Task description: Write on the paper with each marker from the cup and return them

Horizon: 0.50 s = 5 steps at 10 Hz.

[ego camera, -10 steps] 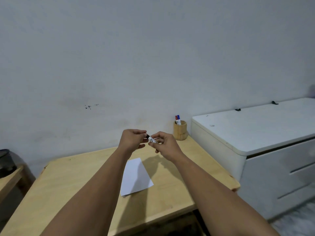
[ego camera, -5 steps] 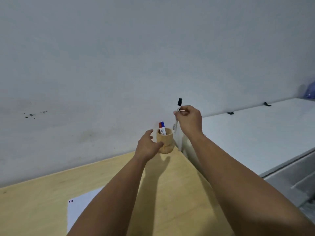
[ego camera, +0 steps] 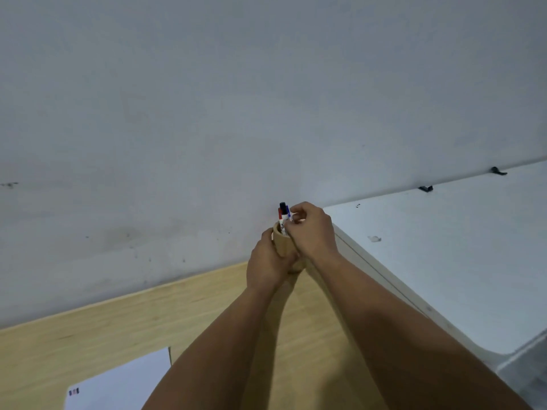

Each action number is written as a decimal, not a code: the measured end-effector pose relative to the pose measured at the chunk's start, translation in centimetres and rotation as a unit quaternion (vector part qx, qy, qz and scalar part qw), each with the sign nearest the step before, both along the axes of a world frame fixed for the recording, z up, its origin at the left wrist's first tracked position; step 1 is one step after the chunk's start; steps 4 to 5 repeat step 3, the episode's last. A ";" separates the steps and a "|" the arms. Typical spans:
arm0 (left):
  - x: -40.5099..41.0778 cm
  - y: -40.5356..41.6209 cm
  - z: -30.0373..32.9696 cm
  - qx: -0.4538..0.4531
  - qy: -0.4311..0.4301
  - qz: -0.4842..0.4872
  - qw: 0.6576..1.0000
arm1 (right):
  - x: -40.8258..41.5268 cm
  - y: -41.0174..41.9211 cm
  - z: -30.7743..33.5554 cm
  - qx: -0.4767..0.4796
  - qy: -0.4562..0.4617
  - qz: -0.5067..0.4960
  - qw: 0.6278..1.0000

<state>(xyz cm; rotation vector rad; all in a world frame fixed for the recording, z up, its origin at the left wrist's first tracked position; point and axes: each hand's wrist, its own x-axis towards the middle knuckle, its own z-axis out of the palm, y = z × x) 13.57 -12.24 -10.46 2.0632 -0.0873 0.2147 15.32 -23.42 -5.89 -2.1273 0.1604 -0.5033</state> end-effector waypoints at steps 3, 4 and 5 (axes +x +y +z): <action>-12.2 2.5 3.5 0.007 -0.032 -0.106 0.994 | -8.4 0.7 8.1 0.165 -0.147 0.044 0.974; -12.2 2.5 3.5 0.007 -0.032 -0.106 0.994 | -8.4 0.7 8.1 0.165 -0.147 0.044 0.974; -12.2 2.5 3.5 0.007 -0.032 -0.106 0.994 | -8.4 0.7 8.1 0.165 -0.147 0.044 0.974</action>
